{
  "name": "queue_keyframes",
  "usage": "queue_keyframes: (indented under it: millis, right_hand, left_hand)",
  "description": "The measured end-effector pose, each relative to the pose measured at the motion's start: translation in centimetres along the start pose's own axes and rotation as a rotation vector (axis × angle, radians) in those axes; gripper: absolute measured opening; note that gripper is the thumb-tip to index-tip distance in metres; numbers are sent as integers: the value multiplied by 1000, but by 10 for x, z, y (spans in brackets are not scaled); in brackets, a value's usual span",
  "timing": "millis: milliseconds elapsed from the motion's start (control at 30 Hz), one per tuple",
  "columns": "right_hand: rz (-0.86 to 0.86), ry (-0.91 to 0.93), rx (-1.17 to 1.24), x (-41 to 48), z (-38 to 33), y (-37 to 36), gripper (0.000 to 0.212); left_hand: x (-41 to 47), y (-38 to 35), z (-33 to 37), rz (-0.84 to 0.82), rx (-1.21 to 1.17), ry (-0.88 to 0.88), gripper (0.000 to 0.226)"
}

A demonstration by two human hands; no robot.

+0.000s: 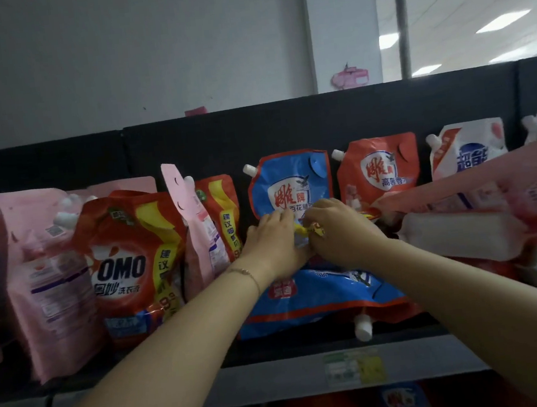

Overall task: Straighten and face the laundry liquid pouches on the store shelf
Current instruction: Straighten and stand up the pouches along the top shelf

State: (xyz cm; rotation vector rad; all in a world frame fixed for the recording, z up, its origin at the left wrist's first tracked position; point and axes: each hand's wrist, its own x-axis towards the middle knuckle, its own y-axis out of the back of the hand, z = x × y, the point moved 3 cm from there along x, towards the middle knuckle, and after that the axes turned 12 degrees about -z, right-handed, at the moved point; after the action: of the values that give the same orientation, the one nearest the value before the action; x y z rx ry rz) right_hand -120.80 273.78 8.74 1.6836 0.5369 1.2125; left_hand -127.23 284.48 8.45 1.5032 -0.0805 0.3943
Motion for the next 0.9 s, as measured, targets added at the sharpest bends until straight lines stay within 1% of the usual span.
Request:
queue_keyframes:
  millis: [33,100,167,267,333,500,600,700,767,900]
  right_hand:
    - [4,10,-22,-4,6,2,26]
    - [17,27,-48,-12,15,7,26]
    - [50,44,-80,-18,25,12,27]
    - [57,41,-102,-23,40,17,25]
    - [58,47,-124,-28,48,19,23]
    - [94,60,-136,-39,59,23,18]
    - [98,63,-157,-41,62,23,23]
    - [137,122,-148,-42,63,26,33]
    - [181,155,-145,-46,60,30,29]
    - [253,162,-151,-52,60,34,20]
  left_hand:
    - [6,-2,4,-1,23,-6,55]
    - [15,-4,13,-14,28,-26,46]
    - [24,-6,22,-32,11,-19,38]
    - [36,-12,35,-22,66,-8,31]
    - [45,-17,44,2,100,-15,29]
    - [58,-21,62,-39,15,-32,28]
    - [63,-21,64,-46,138,-101,27]
    - [67,-22,60,9,231,-222,20]
    - [68,-22,54,49,198,-254,17]
    - [69,-17,36,144,-6,-206,26]
